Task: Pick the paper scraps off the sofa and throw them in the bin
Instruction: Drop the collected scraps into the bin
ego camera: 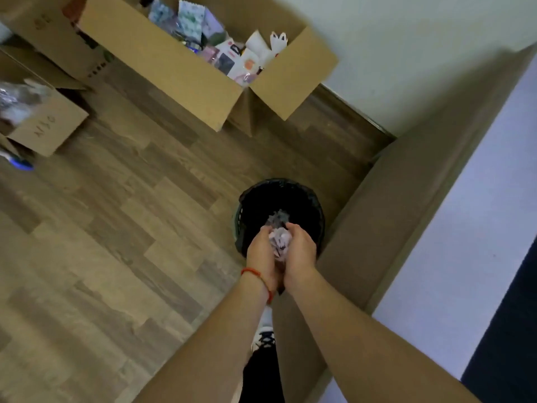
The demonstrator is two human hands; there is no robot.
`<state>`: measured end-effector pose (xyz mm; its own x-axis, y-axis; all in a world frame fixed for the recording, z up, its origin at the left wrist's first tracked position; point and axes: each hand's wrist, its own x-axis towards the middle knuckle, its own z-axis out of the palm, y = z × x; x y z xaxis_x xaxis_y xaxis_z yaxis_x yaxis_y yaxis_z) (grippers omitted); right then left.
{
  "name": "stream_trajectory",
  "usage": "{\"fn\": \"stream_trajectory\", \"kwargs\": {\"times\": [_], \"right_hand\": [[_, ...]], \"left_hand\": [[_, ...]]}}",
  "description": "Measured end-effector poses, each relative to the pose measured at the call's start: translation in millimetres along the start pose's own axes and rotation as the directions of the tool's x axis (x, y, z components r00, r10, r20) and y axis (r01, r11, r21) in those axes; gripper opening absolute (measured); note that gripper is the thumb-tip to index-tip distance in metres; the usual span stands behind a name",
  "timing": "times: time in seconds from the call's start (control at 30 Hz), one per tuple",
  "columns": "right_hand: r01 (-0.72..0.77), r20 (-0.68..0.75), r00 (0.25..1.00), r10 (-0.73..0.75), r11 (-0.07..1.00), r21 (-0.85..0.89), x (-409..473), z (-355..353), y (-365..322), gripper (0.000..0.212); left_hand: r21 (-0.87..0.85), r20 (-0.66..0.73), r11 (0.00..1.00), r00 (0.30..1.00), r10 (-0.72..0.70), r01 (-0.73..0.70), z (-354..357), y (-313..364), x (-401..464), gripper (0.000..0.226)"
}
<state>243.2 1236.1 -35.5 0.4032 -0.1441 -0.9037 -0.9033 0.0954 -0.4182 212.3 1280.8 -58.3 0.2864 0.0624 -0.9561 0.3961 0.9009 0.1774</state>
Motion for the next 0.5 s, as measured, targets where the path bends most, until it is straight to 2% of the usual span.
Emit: {"fn": "stream_trajectory", "kwargs": {"times": [0.13,0.2,0.27,0.33,0.4,0.5], "right_hand": [[-0.061,0.000,0.998,0.061,0.998,0.025,26.2,6.8,0.2,0.034],[-0.051,-0.004,0.999,0.051,0.998,0.026,20.6,7.2,-8.2,0.028],[-0.075,-0.011,0.997,0.076,0.996,0.057,15.3,4.2,-14.9,0.027],[-0.106,0.002,0.994,0.106,0.992,0.065,7.2,0.5,-21.2,0.022],[-0.124,0.038,0.992,0.121,0.987,0.103,-3.9,-4.5,-28.1,0.022],[-0.145,0.078,0.988,0.133,0.974,0.174,-18.9,-15.4,-39.8,0.034]], "left_hand": [[-0.015,-0.017,0.999,0.999,0.044,-0.044,-10.0,8.3,24.2,0.047],[0.039,-0.065,0.997,0.995,0.069,-0.067,-8.8,12.4,26.7,0.049],[-0.011,-0.077,0.999,0.996,0.052,-0.053,-8.2,15.6,23.5,0.049],[0.026,-0.072,0.998,0.996,0.060,-0.058,0.6,20.4,12.4,0.040],[0.064,-0.059,0.995,0.995,0.074,-0.071,10.0,20.6,-0.8,0.046],[0.157,-0.032,0.981,0.992,0.122,-0.116,22.6,20.7,-23.1,0.036]]}}
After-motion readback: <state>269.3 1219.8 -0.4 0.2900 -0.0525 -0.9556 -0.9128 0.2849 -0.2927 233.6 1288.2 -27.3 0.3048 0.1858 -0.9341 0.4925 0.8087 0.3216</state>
